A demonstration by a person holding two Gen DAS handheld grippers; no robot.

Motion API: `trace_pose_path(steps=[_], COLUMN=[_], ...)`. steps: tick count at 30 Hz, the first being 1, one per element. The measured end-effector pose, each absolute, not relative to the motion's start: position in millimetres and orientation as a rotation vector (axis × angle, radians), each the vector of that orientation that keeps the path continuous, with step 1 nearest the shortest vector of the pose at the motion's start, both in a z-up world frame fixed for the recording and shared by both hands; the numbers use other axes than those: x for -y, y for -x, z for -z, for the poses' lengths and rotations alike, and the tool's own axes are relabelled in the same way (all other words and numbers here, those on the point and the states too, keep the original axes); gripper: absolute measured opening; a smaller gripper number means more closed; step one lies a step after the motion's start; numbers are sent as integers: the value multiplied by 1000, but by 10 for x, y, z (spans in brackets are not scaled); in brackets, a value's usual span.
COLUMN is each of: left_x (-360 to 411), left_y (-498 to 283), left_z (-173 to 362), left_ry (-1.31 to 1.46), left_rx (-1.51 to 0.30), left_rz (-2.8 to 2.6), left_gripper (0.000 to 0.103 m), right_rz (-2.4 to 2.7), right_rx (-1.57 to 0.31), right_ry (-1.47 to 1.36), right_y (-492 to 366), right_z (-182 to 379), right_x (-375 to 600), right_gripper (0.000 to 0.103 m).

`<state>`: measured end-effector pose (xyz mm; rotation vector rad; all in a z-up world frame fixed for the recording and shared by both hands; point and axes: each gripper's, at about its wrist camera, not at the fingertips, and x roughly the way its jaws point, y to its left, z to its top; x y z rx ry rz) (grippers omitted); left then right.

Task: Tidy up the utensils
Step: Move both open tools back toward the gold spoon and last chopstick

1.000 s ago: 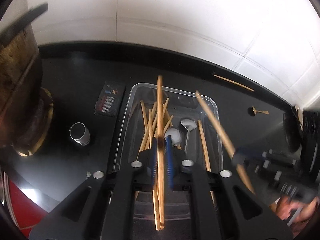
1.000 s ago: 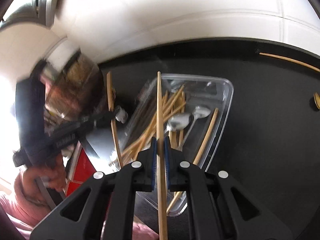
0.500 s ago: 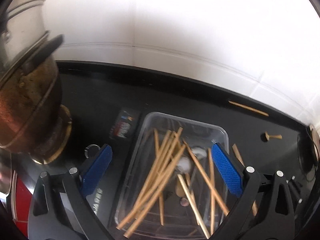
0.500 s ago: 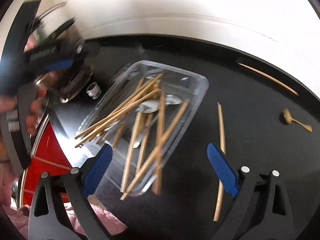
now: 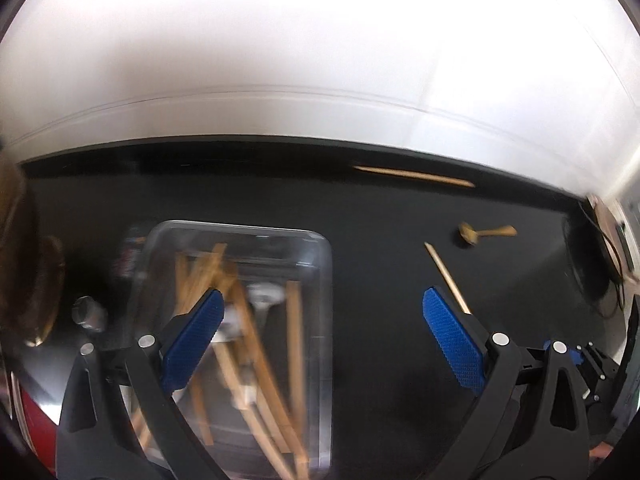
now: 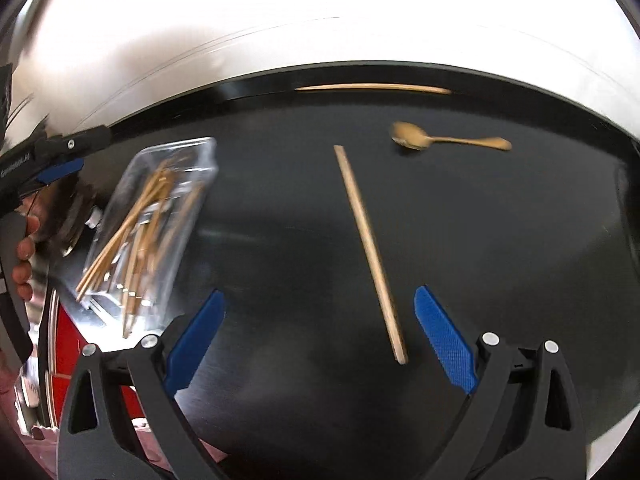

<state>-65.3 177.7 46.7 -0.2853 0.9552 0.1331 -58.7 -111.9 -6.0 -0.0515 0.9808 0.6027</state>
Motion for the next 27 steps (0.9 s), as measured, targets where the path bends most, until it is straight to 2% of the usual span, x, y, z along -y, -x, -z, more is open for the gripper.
trace_pose_path(steps=[12,20,27], left_x=[-576,-17,350], left_y=[157,15,-334], left_z=[-218,338,533], left_ry=[242,369,286], left_rx=[-1019,-1146,-1194], left_rz=[-4,-73,-118], left_gripper=[97,97,97], right_rz=[-532,-594,-678], right_rx=[-1006,-973,-999], right_ry=[37,174,301], right_y=[222,-120,-395], right_z=[207,242,397], right_x=[2062,2302,2361], right_gripper=[93,95,95])
